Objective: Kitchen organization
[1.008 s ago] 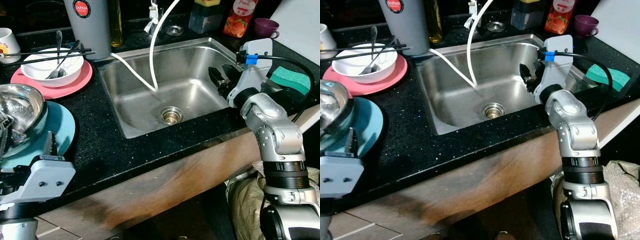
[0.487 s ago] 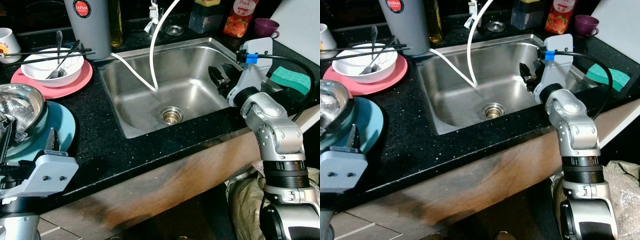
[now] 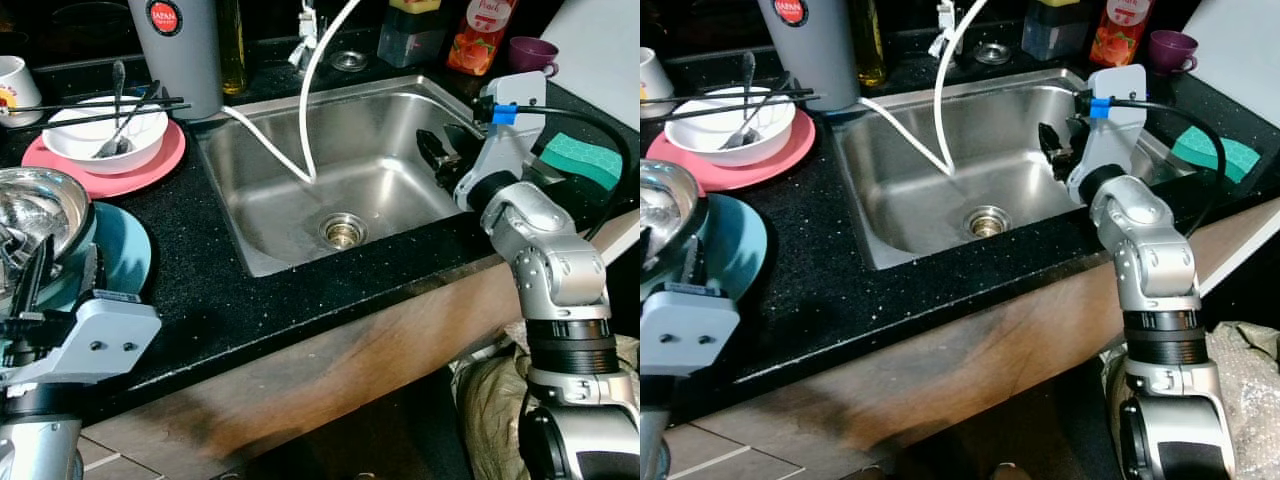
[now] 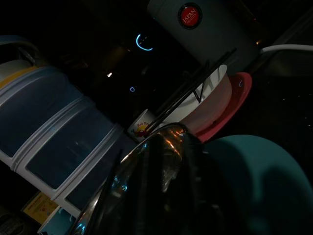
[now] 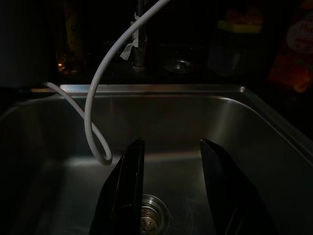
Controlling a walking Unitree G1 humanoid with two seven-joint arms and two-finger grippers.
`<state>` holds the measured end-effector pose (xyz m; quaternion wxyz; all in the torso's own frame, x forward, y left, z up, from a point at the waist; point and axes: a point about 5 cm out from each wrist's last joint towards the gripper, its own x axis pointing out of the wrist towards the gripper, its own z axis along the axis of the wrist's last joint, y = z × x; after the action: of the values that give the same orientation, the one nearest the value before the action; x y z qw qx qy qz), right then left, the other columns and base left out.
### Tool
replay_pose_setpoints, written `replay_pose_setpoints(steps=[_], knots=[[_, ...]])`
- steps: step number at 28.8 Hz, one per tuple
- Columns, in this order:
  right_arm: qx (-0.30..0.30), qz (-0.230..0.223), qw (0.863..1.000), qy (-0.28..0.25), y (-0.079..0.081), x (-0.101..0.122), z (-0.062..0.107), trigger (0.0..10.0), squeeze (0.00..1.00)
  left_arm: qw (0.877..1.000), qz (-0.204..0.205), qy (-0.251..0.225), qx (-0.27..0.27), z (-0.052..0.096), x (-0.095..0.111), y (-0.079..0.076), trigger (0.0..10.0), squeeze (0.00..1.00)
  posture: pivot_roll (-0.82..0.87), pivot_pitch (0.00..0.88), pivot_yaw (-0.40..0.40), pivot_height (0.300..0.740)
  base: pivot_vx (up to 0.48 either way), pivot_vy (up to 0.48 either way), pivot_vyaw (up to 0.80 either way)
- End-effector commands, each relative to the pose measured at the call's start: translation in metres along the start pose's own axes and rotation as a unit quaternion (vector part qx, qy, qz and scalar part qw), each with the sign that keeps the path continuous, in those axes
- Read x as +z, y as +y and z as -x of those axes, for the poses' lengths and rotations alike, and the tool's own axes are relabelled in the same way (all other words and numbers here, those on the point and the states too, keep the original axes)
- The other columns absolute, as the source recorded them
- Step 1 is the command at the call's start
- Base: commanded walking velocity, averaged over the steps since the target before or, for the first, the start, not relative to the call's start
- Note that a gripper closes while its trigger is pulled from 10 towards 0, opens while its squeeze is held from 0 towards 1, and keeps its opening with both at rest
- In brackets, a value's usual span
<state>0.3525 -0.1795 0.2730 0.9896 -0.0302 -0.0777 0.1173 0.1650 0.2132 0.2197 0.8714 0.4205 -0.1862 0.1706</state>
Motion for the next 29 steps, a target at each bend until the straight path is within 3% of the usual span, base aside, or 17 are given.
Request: replay_pose_setpoints(steps=[1, 3, 4, 5, 7, 8, 9, 10, 14, 15, 29], knots=[[-0.004, 0.005, 1.0, -0.006, -0.002, 0.003, -0.001, 10.0, 0.0, 1.0, -0.005, 0.006, -0.014, 0.001, -0.002, -0.003, 2.5, 0.0, 0.05, 0.085, -0.069, 0.74, 0.0, 0.0, 0.0], [-0.004, 0.006, 1.0, -0.007, -0.002, 0.003, -0.001, 10.0, 0.0, 1.0, -0.004, 0.005, -0.013, 0.001, -0.001, -0.003, 2.4, 0.0, 0.05, 0.085, -0.069, 0.74, 0.0, 0.0, 0.0], [-0.004, 0.006, 1.0, -0.007, -0.002, 0.003, -0.001, 10.0, 0.0, 1.0, -0.003, 0.004, -0.012, 0.0, -0.001, -0.003, 9.3, 0.0, 0.05, 0.081, -0.07, 0.74, 0.0, 0.0, 0.0], [-0.003, 0.007, 1.0, -0.008, -0.002, 0.004, -0.002, 10.0, 0.0, 1.0, -0.003, 0.003, -0.011, -0.001, 0.0, -0.003, 9.4, 0.0, 0.05, 0.081, -0.07, 0.74, 0.0, 0.0, 0.0], [-0.003, 0.007, 1.0, -0.008, -0.002, 0.004, -0.002, 10.0, 0.0, 1.0, -0.002, 0.003, -0.01, -0.001, 0.0, -0.003, 9.2, 0.0, 0.05, 0.081, -0.07, 0.74, 0.0, 0.0, 0.0], [-0.003, 0.008, 1.0, -0.009, -0.002, 0.005, -0.002, 10.0, 0.0, 1.0, 0.0, 0.001, -0.01, -0.002, 0.001, -0.003, 5.4, 0.0, 0.05, 0.081, -0.07, 0.74, 0.0, 0.0, 0.0], [-0.003, 0.008, 1.0, -0.009, -0.002, 0.005, -0.002, 10.0, 0.0, 1.0, 0.0, 0.001, -0.01, -0.002, 0.001, -0.003, 5.4, 0.0, 0.05, 0.081, -0.07, 0.74, 0.0, 0.0, 0.0], [-0.002, 0.008, 1.0, -0.01, -0.002, 0.005, -0.002, 10.0, 0.0, 1.0, 0.001, 0.0, -0.009, -0.002, 0.001, -0.003, 4.1, 0.0, 0.05, 0.075, -0.072, 0.74, 0.0, 0.0, 0.0], [-0.002, 0.009, 1.0, -0.011, -0.002, 0.006, -0.003, 10.0, 0.0, 1.0, 0.003, -0.001, -0.008, -0.004, 0.002, -0.003, 3.8, 0.0, 0.05, 0.076, -0.074, 0.74, 0.0, 0.0, 0.0], [-0.001, 0.01, 1.0, -0.011, -0.002, 0.006, -0.003, 10.0, 0.0, 1.0, 0.006, -0.005, -0.006, -0.005, 0.003, -0.002, 0.0, 0.0, 0.05, 0.076, -0.074, 0.74, 0.0, 0.0, 0.0], [0.0, 0.013, 1.0, -0.014, -0.003, 0.009, -0.005, 10.0, 0.0, 0.999, 0.022, -0.039, 0.003, -0.017, 0.019, -0.002, 0.0, 0.0, 0.04, 0.083, -0.078, 0.74, 0.0, 0.0, 0.0]])
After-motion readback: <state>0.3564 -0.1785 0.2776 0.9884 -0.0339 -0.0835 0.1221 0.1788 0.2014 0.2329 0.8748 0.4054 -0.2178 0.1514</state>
